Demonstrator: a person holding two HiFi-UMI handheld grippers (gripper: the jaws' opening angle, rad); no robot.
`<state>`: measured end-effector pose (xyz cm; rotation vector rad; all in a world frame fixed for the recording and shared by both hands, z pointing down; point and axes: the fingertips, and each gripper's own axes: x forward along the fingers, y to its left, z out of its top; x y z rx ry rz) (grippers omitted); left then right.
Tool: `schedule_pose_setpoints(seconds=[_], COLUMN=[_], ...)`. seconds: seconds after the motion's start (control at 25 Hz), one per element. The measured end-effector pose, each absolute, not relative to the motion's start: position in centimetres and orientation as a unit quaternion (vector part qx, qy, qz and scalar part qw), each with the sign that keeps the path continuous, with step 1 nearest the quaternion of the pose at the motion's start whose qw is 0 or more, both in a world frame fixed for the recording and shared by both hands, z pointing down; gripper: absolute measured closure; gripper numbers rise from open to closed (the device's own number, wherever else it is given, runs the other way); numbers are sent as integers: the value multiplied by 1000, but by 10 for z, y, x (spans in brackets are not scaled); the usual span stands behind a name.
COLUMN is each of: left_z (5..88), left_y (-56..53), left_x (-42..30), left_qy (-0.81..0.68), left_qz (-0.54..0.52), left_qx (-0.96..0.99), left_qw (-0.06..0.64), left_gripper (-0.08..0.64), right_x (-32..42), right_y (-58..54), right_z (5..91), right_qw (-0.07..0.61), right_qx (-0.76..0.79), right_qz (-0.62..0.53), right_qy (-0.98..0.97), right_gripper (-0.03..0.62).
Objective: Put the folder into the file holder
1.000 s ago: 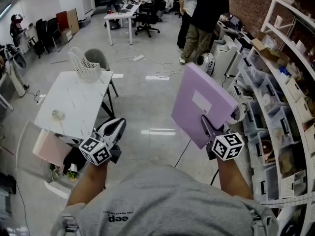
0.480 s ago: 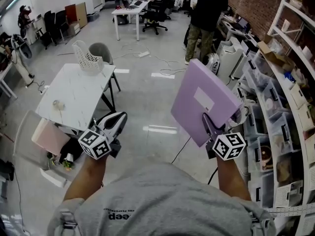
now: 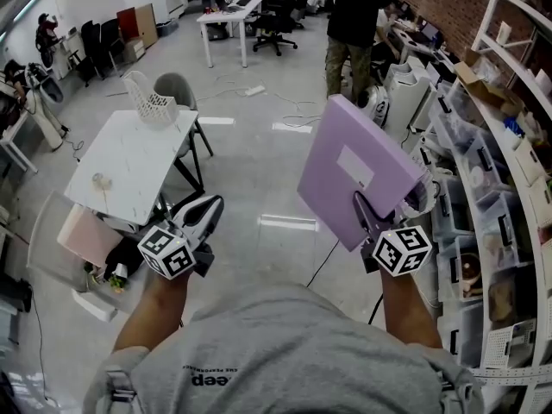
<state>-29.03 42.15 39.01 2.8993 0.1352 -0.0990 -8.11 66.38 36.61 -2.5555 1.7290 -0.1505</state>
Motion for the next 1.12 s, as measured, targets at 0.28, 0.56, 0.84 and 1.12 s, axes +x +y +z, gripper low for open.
schedule_pose_setpoints(seconds=[0.28,0.56,0.84,1.12], left_z=[396,411,403,390], left_y=[394,316,199,81], left_x=[-267,-222,-160,-124], left_qy=[50,90,147,158], left_qz=[-32,-36,-39,-39], left_qx=[990,987,981,980], left_qw=[125,131,121,114], left_gripper=[500,501,500,501], right_x=[-61,-37,-5,30], right_y=[633,553,428,306], right_z=[371,376,360,342], right_qw=[24,18,26,28], right_qx=[-825,-831,-844,-849], right_qz=[-54,-49,-42,-29], right_qy=[563,553,534,528], right_gripper=[466,466,465,465])
